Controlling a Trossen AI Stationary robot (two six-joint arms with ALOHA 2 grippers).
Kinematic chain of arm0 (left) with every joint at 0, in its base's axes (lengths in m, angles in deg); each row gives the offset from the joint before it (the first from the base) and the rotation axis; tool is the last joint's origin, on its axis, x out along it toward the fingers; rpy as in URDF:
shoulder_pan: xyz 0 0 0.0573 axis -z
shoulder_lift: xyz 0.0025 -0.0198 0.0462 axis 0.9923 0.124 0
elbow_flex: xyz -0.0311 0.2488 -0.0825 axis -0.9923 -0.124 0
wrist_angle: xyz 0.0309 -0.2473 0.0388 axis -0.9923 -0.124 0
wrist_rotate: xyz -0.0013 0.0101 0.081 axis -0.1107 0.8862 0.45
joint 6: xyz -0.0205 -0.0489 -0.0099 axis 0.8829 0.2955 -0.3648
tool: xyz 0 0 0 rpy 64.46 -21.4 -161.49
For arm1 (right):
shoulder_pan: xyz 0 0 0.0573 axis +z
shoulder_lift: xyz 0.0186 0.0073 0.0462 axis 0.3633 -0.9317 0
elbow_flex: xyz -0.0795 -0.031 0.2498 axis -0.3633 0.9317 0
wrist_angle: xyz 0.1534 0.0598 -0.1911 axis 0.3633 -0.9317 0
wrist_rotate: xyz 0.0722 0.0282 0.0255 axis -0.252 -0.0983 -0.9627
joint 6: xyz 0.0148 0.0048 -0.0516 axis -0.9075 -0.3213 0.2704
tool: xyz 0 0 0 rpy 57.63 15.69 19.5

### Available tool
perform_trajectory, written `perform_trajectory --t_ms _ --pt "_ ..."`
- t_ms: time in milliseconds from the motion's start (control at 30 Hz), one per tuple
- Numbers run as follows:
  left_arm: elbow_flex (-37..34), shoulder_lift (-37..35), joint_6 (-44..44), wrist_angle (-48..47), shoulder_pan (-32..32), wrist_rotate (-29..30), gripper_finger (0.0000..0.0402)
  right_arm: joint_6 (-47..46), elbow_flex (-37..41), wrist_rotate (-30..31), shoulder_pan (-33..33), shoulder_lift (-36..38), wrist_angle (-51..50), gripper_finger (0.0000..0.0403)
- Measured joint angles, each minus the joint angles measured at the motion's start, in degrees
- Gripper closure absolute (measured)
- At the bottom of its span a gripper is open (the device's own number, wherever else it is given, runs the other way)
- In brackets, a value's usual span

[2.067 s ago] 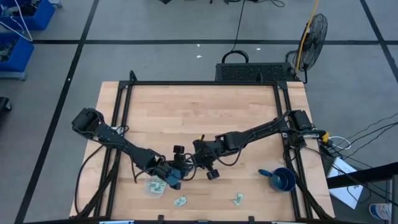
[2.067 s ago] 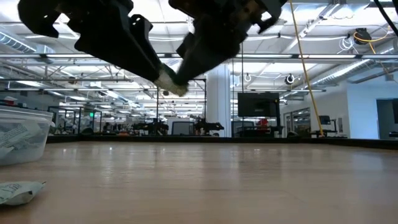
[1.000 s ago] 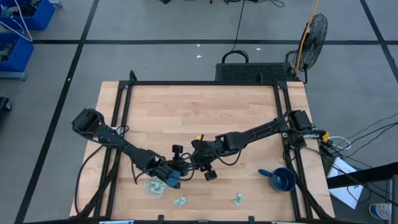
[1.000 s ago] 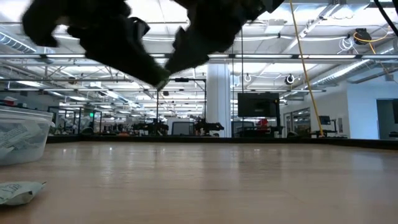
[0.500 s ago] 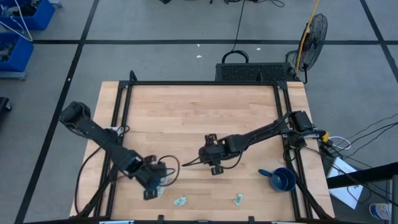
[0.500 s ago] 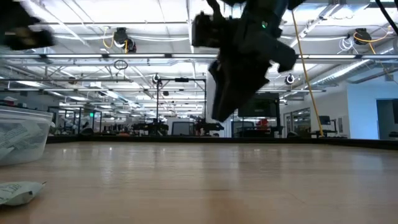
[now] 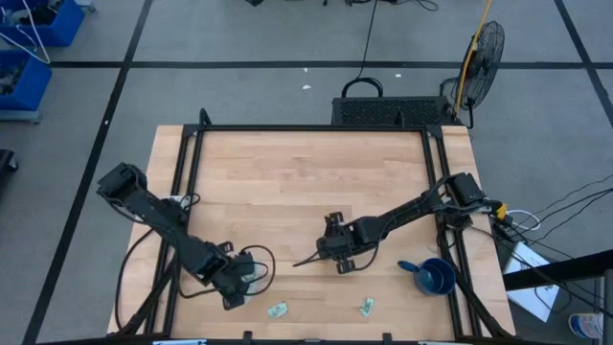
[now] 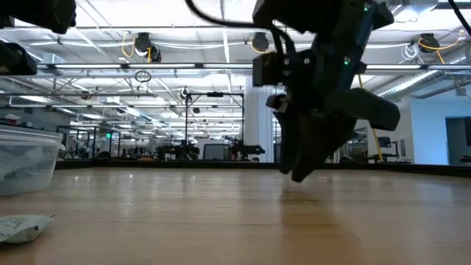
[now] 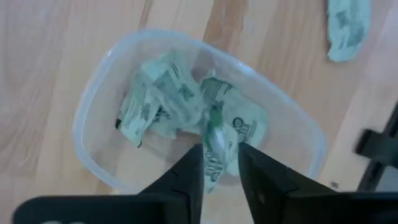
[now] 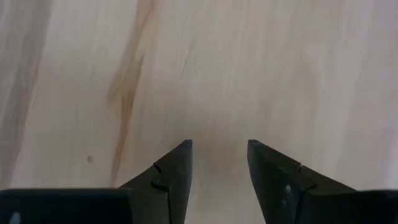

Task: Pick and place Stevia / Truvia into bins
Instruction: Put the stevia packet into the transparent container

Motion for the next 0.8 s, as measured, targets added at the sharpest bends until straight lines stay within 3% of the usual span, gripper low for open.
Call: perform_trajectory --t_ms 133,267,433,600,700,800 --pt "0.01 0.0 -4.13 -0.48 -1.66 -0.14 0.0275 4.14 0.0 4.07 2.2 2.22 0.56 0.0253" --pt "0.02 0.03 -5.12 -5.42 -3.55 -0.07 0.0277 2.31 0.0 3.99 4.49 6.05 -0.4 0.0253" --pt "0.02 0.03 -5.32 -10.54 -5.02 0.96 0.0292 -2.53 1.03 -3.28 8.58 11.41 -2.67 0.0256" --pt "0.02 0.03 -8.19 -8.75 -5.3 1.32 0.0304 -5.78 8.34 -17.74 13.98 16.41 2.93 0.0254" --pt "0.02 0.03 -8.32 -7.33 -5.28 1.58 0.0302 -6.87 14.21 -17.69 17.34 19.21 10.69 0.0255" --pt "0.02 0.03 -7.88 -6.59 -5.32 2.71 0.0303 -5.21 18.99 -13.43 19.89 21.58 16.88 0.0257"
